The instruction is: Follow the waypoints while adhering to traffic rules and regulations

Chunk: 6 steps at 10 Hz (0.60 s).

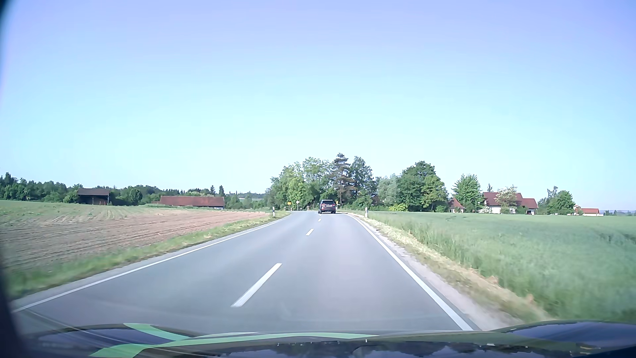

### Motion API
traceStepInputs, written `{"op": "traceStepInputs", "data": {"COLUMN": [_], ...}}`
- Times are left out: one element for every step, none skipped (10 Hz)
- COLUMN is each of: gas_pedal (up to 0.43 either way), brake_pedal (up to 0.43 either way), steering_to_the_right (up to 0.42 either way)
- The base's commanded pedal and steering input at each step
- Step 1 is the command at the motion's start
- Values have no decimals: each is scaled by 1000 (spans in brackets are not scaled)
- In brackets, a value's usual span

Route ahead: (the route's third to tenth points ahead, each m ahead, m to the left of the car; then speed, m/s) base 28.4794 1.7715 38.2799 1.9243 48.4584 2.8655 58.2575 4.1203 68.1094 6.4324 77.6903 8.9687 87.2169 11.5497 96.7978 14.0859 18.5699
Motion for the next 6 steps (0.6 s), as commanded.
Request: {"op": "traceStepInputs", "data": {"gas_pedal": [150,87,0,0,0,0], "brake_pedal": [0,0,0,0,0,0], "steering_to_the_right": [-5,-6,-6,-5,-5,-6]}}
